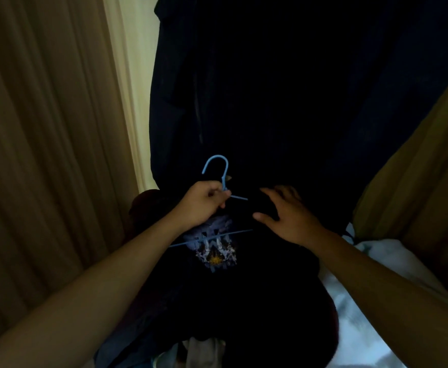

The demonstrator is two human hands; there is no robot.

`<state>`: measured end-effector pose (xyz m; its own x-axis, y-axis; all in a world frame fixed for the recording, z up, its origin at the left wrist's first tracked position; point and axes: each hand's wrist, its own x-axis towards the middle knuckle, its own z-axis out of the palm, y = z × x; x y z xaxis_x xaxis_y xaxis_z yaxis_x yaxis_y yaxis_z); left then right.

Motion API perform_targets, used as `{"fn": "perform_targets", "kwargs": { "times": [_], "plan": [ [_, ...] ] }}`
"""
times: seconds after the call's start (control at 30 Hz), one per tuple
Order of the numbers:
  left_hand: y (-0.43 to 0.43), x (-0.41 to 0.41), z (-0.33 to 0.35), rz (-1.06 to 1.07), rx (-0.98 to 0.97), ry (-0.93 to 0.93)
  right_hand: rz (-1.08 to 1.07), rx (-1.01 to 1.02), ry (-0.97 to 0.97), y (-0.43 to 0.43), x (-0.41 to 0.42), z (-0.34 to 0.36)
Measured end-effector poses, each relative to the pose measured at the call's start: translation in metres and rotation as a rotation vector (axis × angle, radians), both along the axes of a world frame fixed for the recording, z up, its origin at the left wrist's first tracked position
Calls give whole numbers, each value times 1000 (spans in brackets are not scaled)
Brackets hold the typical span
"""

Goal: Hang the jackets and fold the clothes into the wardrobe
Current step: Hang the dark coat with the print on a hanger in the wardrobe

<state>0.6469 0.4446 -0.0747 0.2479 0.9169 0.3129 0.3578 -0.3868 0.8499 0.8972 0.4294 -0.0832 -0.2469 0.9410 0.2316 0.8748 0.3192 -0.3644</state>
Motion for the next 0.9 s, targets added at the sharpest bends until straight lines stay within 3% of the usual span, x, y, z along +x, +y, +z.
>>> {"fn": "perform_targets", "kwargs": {
  "times": [0.1, 0.23, 0.33, 0.43, 0.53, 0.67, 0.9],
  "plan": [
    [-15, 5, 3, -38, 19, -29, 44, -43, -144, 7, -18, 3],
    [-30, 0, 13, -84, -21, -76, -28, 250, -316, 11, -40, 3],
    [-14, -40, 16, 126, 41, -112, -79, 283, -327, 11, -35, 5],
    [8, -107, -13, 445, -78, 35, -93, 237, -303, 7, -28, 13],
    [13, -148, -52, 392, -362, -9, -88, 383, -528, 4, -25, 12],
    [8, -148, -70, 432, -284, 196, -20, 529, -651, 6, -27, -1],
    [11, -137, -45, 646, -233, 67, -151, 375, -728, -10, -26, 27]
  ]
}}
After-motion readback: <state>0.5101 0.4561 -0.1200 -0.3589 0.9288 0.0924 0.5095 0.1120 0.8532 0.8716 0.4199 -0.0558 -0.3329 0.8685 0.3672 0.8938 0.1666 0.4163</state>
